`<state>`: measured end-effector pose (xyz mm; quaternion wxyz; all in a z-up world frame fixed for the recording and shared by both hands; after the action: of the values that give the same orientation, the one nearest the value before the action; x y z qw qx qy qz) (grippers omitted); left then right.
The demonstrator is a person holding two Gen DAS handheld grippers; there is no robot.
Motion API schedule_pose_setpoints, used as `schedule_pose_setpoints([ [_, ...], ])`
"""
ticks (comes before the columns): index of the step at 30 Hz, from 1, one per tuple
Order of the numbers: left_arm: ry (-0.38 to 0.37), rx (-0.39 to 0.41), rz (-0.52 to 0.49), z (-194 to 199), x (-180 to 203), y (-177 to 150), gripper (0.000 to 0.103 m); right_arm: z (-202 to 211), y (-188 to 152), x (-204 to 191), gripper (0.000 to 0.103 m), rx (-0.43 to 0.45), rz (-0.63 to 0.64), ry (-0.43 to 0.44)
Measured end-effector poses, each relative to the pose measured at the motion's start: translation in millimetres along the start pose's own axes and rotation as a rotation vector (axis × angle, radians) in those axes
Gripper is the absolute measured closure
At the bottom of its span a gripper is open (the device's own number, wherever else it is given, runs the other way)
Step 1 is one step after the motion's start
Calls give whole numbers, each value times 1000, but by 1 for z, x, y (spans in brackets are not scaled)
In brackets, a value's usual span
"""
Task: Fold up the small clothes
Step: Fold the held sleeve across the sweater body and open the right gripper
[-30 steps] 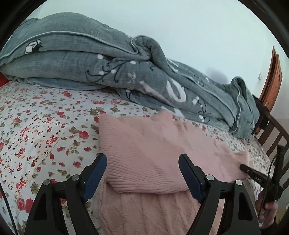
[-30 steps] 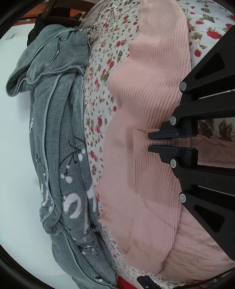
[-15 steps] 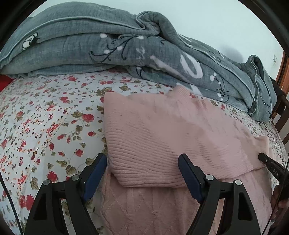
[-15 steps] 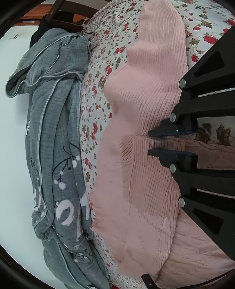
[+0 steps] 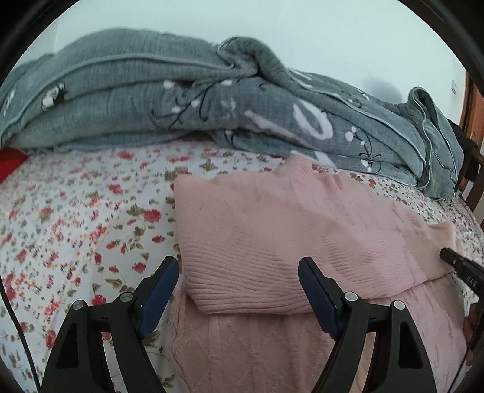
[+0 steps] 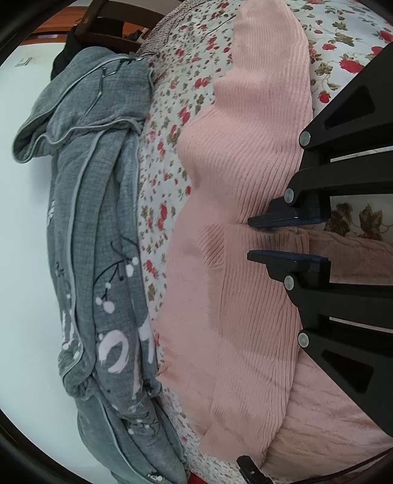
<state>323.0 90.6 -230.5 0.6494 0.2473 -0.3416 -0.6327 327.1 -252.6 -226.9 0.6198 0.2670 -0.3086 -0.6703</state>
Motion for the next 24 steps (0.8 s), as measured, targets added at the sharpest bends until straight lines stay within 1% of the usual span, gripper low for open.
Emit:
schedule_pose_setpoints([
  [2,16,19,-10,3,0,1,23,5,1,-5,89,19,17,20],
  [6,13,50,12,8,-4,4,24,6,0,-8,89,27,31,7],
  [10,10,29,21,3,-6,3,24,3,0,-1,89,7,-8,22],
  [12,10,26,16,2,-5,3,25,0,-1,0,89,-11,-15,14],
  [19,3,7,27,-1,-6,2,25,-6,-4,-2,88,-45,12,-19],
  [22,-2,4,31,-2,-7,2,25,-6,-5,-2,81,-49,16,-10],
  [24,-5,6,33,-1,-7,2,25,-8,-5,-3,64,-59,16,1],
])
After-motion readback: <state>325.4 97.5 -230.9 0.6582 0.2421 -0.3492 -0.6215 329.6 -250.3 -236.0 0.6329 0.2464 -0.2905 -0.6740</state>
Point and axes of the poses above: each gripper's, at about its wrist camera, not at the fingertips, and z roughly against the way its jaws point, x to its right, y to its top, the point moved 6 cm from there along -z, roughly the way its jaws point, and after that the axes turned 2 degrees about -y, right-handed, at the moved point
